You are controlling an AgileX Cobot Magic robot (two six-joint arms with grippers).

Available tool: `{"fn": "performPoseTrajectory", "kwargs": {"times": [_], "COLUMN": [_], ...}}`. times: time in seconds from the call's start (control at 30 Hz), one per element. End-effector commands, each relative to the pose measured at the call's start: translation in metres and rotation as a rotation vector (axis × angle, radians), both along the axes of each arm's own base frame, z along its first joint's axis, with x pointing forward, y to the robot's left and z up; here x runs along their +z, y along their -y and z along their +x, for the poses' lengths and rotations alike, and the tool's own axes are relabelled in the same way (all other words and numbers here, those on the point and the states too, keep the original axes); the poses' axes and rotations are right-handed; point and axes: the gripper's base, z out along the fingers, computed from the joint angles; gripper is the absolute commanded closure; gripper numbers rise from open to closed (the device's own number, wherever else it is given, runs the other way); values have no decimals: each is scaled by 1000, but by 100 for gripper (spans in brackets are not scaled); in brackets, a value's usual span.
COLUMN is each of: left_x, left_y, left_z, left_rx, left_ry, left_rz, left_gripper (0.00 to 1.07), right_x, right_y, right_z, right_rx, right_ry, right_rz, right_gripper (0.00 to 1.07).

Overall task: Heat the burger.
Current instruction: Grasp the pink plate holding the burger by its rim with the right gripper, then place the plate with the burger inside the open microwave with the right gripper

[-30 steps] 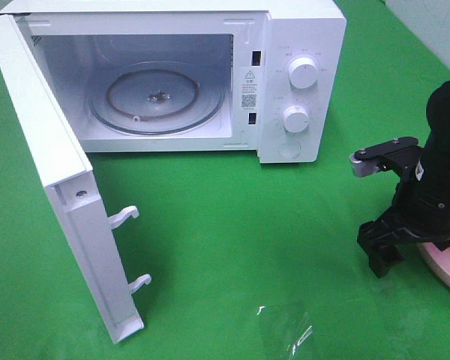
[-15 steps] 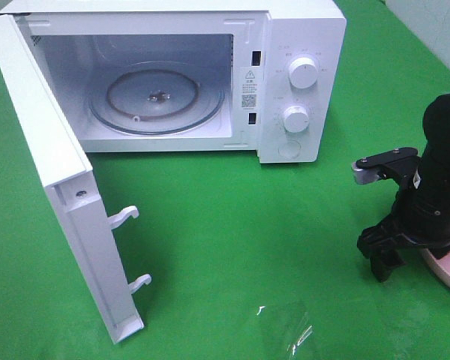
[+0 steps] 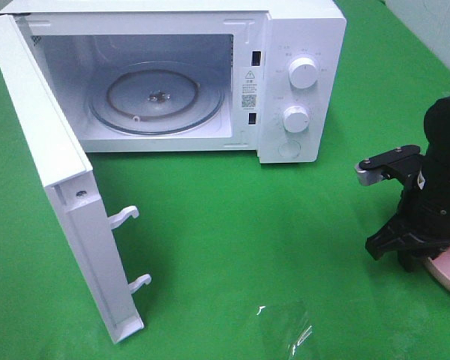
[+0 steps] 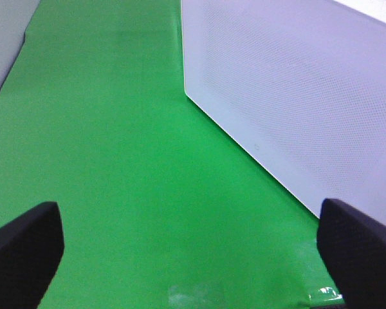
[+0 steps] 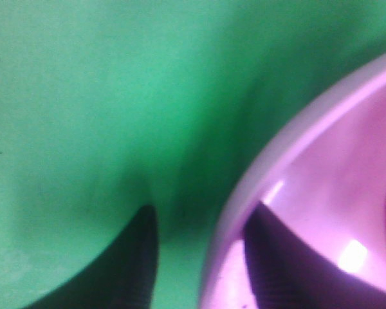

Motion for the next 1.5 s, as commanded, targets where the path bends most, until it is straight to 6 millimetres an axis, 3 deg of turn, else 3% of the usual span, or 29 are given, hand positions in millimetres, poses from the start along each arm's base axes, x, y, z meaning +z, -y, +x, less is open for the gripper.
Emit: {"fn": "performPoseTrajectory", "kwargs": {"times": [0.03, 0.07, 0.2, 0.7, 1.1, 1.5], "left_x": [1, 1, 1, 1, 1, 1], "left_y": [0, 0, 0, 0, 0, 0], "left_z": [-2, -2, -2, -2, -2, -2], "left_rx": [-7, -7, -7, -7, -7, -7], "left_ry": [30, 30, 30, 30, 30, 30], "left_rz": [-5, -5, -5, -5, -5, -5], "left_gripper": [7, 7, 7, 7, 7, 7], "right_x": [-4, -4, -4, 1, 35, 56], "right_y": [0, 0, 0, 2, 6, -14], "right_z": [-2, -2, -2, -6, -12, -30], "right_rx": [-17, -13, 2, -27, -46, 28], "right_ry": [-14, -13, -15, -44, 19, 95], "right_rz": [7, 7, 5, -17, -35, -72], "right_gripper": [92, 101, 107, 107, 107, 107]}}
